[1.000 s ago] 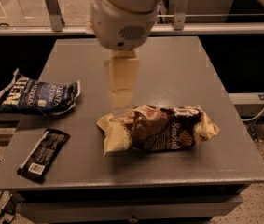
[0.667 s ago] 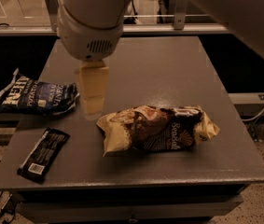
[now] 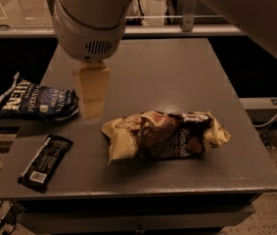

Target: Pick blue chip bag

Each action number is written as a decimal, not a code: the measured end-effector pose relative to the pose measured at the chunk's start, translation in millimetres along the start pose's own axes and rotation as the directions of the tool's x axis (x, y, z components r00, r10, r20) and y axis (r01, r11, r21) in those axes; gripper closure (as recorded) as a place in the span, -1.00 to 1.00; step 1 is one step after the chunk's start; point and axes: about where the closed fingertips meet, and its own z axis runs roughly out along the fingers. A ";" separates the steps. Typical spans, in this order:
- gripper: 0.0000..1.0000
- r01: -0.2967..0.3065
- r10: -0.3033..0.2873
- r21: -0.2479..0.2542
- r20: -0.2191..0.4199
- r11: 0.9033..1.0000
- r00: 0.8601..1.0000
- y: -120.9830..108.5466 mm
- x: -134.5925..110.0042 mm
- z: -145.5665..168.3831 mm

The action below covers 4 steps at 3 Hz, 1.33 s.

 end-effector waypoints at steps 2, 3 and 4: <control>-1.00 -0.119 0.119 0.016 0.006 0.993 0.993 -20.7 59.0 69.3; -1.00 -0.170 0.168 0.057 0.046 0.984 0.985 -41.8 77.0 104.0; -1.00 -0.187 0.175 0.079 0.144 0.979 0.974 -71.7 68.2 131.2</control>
Offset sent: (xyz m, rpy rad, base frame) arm 0.1197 -0.0194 -0.1181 0.1233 0.0617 -0.1546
